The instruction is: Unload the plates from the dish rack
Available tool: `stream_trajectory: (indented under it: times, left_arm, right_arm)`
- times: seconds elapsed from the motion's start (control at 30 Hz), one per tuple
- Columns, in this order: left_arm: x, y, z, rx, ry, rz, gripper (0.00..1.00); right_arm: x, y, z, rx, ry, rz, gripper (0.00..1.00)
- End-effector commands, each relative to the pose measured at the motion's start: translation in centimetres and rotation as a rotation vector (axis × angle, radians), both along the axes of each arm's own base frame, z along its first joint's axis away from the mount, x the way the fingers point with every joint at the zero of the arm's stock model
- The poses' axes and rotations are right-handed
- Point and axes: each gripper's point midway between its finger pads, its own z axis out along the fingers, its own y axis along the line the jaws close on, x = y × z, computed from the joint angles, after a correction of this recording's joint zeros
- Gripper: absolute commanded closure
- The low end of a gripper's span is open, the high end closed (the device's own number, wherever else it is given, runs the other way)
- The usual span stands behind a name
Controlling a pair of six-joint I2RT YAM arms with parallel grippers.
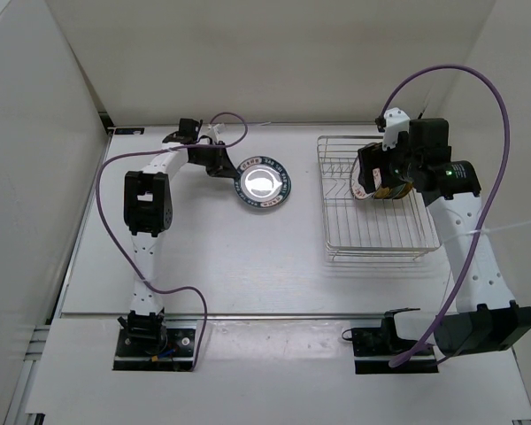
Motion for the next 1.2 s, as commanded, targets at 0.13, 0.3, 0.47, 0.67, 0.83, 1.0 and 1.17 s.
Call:
stream_trajectory:
  times: [0.13, 0.3, 0.47, 0.67, 0.83, 1.0, 1.17]
  left_arm:
    - [1.4, -0.2, 3.1, -0.035, -0.072, 0.01, 0.66]
    - [1.5, 0.0, 2.4, -0.01, -0.066, 0.027, 0.55]
    - [1.8, 0.5, 4.2, 0.121, -0.121, 0.06, 0.41]
    - [1.6, 1.3, 7.4, 0.234, -0.174, 0.099, 0.2]
    - [0.2, 2.1, 11.2, 0.262, -0.203, 0.114, 0.11]
    - [-2.3, 3.3, 12.0, 0.382, -0.235, 0.101, 0.04]
    - [-5.1, 7.0, 15.2, 0.542, -0.356, 0.156, 0.0]
  right_arm:
    - [0.6, 0.1, 1.0, 0.008, -0.05, -0.004, 0.09]
    - [0.6, 0.1, 1.0, 0.001, -0.052, 0.001, 0.09]
    - [0.7, -0.1, 1.0, -0.005, -0.053, -0.006, 0.09]
    - [2.0, -2.6, 1.0, -0.097, -0.063, -0.125, 0.09]
    - [3.4, -5.2, 0.6, -0.201, -0.044, -0.258, 0.09]
    - [5.5, -6.2, -1.5, -0.286, 0.015, -0.29, 0.09]
    - [8.6, -5.8, -2.1, -0.298, 0.029, -0.282, 0.15]
